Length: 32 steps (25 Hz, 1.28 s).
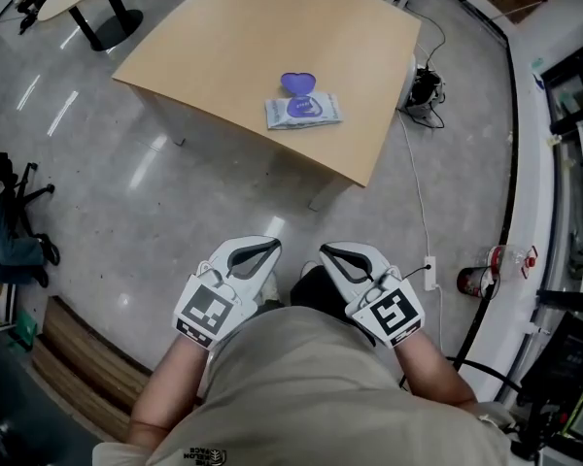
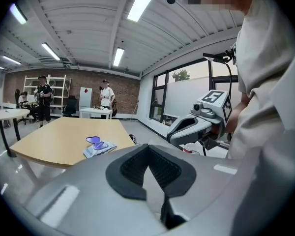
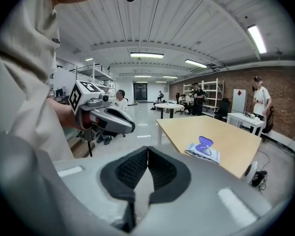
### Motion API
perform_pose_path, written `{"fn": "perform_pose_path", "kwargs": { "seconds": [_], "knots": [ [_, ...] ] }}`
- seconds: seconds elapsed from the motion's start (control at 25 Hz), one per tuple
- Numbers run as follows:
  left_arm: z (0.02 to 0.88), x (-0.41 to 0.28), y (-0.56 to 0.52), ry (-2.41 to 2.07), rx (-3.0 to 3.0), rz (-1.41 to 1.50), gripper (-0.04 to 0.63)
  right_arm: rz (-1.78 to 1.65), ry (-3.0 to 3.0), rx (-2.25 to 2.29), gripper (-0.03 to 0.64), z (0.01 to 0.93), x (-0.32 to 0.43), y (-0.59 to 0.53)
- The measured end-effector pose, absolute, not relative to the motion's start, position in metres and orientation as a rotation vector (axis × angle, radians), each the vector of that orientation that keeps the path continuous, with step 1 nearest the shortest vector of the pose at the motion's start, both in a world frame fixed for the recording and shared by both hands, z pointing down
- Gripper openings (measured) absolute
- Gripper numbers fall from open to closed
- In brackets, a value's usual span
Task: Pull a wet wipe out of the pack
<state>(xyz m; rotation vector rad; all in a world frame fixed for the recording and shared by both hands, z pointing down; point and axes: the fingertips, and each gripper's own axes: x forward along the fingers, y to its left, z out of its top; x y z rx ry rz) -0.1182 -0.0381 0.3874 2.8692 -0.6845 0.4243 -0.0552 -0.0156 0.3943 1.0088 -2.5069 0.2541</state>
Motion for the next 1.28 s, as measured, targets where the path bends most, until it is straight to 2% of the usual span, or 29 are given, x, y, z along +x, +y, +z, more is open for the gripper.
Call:
{"fn": "perform_pose_path", "kwargs": {
  "seconds": [0.2,0.6,0.88,1.28],
  "knots": [
    [0.392,-0.120,-0.065,-0.701,2.864,0.417,0.006,0.255,-2.497,1.001,0.003,0.401,-0.054,-0.040],
    [0.424,-0.094,-0.192,-0.797,2.787,0.511,0.006,0.183,-2.476,0.923,0.009,0.430,-0.013,-0.177],
    [0.471,-0.080,-0.282,-0.883,2.677,0.615,0.006,0.176,-2.449,0.861,0.009,0.460,0.025,-0.269],
    [0.545,-0.064,-0.366,-0.982,2.514,0.735,0.006,0.228,-2.385,0.759,0.011,0.530,0.066,-0.346]
  ]
}}
